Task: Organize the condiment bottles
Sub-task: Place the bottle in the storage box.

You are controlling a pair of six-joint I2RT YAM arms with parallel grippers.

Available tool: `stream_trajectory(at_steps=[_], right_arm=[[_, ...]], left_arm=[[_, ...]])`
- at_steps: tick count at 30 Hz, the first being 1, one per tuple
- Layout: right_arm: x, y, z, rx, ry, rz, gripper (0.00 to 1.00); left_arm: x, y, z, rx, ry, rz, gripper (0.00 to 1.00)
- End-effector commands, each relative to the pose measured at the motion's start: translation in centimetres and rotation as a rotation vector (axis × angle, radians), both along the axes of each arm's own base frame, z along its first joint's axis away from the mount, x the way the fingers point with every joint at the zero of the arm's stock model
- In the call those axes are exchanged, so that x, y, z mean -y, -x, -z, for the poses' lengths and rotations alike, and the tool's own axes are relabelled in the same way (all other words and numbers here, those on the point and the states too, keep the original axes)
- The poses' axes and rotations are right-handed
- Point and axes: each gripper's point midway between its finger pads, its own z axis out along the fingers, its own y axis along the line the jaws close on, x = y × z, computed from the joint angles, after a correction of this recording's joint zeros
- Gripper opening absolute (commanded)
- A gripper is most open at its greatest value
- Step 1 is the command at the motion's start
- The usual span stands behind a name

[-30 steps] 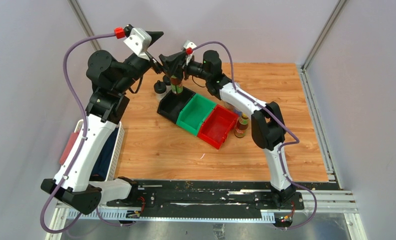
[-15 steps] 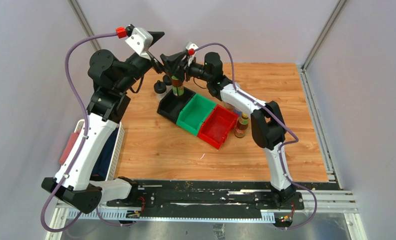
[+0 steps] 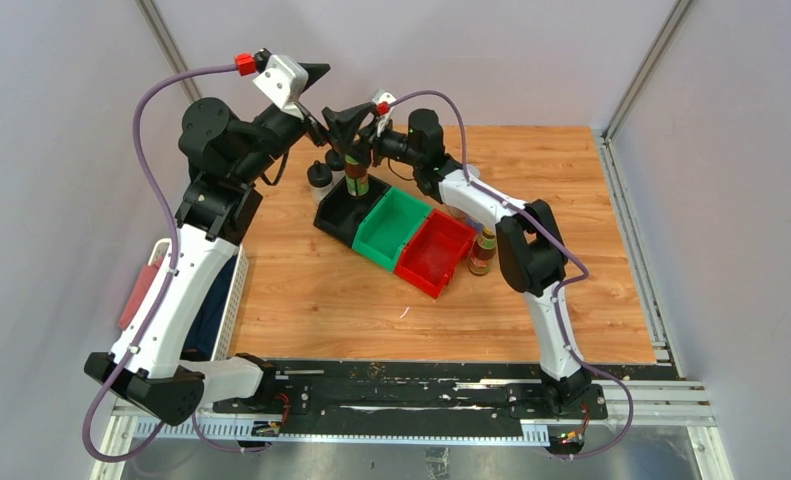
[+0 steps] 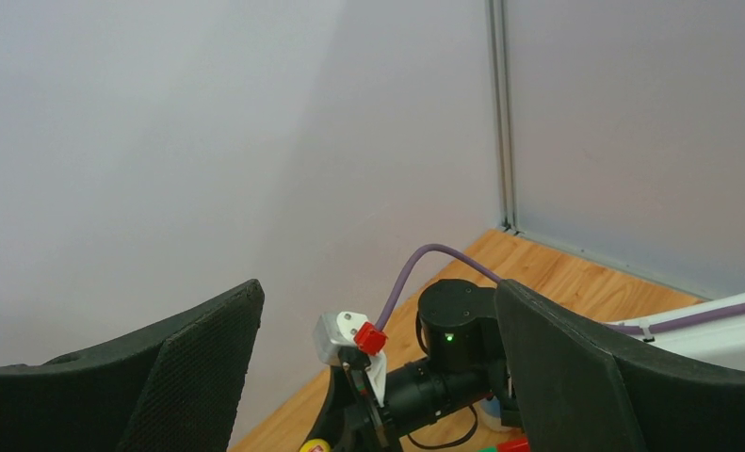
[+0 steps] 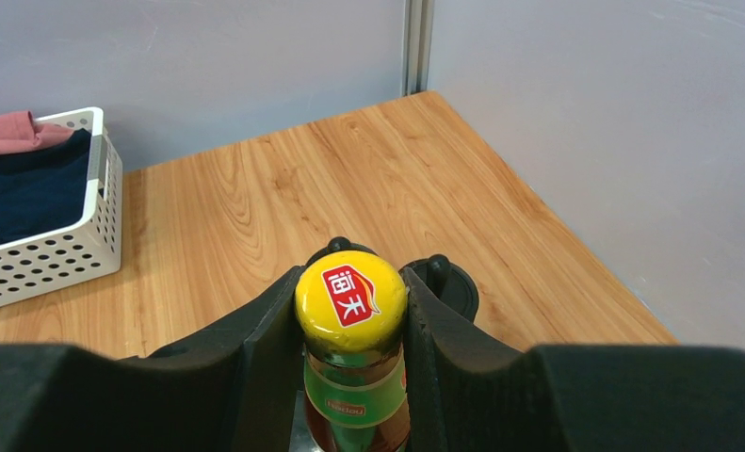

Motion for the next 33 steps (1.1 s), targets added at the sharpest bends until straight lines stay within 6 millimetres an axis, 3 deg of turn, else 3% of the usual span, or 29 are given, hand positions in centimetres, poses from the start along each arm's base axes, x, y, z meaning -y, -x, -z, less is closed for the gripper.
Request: stream_trajectory(at_steps=[1,33], right_arm=[[0.9,-0.7,-3.6,0.114,-0.078,0.003,0.0],[1.3,-2.2,0.5,0.082,-0.016,-0.004,0.0]], left_arm=[[0.2,-0.2,-0.2,0.012,-0.002,-0.003,1.0],[0.8,-1.1,0.7,-0.009,-0.009,0.009,1.0]])
